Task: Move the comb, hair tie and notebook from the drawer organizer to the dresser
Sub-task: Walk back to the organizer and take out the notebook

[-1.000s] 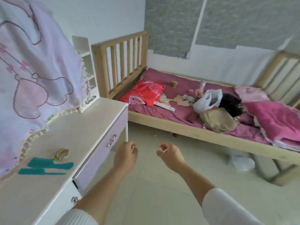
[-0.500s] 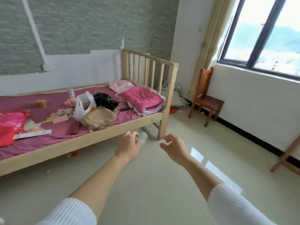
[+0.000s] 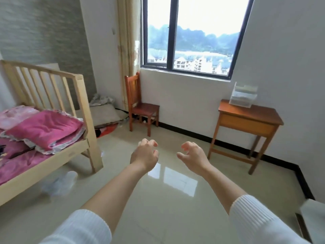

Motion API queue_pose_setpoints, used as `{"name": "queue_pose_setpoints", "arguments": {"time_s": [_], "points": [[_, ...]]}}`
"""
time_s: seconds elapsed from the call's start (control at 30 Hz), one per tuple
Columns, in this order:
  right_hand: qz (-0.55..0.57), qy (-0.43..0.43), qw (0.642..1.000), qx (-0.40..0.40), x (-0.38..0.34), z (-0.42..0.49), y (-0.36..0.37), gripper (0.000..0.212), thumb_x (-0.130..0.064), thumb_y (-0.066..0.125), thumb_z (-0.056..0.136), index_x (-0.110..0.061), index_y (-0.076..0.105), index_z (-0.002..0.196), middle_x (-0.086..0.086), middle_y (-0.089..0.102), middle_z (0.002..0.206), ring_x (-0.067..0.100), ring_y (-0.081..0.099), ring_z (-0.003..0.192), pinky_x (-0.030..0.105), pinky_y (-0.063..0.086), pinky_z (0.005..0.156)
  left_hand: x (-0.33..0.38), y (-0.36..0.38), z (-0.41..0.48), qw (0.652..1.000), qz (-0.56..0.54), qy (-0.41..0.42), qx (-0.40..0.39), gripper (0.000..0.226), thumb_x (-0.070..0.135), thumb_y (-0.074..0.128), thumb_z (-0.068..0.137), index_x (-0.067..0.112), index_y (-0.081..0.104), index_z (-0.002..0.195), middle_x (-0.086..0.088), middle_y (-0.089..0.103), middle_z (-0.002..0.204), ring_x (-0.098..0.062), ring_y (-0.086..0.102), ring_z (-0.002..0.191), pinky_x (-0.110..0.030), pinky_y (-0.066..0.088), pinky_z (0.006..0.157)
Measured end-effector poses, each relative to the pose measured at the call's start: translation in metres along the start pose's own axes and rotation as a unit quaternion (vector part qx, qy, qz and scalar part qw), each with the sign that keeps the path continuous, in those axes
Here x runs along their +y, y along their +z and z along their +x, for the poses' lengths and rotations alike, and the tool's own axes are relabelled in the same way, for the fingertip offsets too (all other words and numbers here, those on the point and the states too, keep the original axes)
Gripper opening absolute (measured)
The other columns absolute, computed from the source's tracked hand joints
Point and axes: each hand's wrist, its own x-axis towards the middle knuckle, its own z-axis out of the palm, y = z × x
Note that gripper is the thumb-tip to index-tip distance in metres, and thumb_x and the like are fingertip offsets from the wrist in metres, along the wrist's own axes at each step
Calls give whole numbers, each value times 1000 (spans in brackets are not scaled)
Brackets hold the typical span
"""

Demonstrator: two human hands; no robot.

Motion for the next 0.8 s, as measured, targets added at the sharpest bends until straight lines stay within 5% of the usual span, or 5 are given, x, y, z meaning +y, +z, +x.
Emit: {"name": "queue_pose_setpoints", "arguments": {"time_s": [0.8], "points": [[-74, 223, 963, 133, 323, 392, -184, 48, -36, 54, 87, -18, 45, 131, 3, 48, 133, 21, 52, 111, 30, 46, 79, 274, 289, 479, 962, 0, 230, -147, 33, 22, 42, 90, 14, 53, 120, -6, 51, 119, -23, 46, 114, -36, 48, 80]]}}
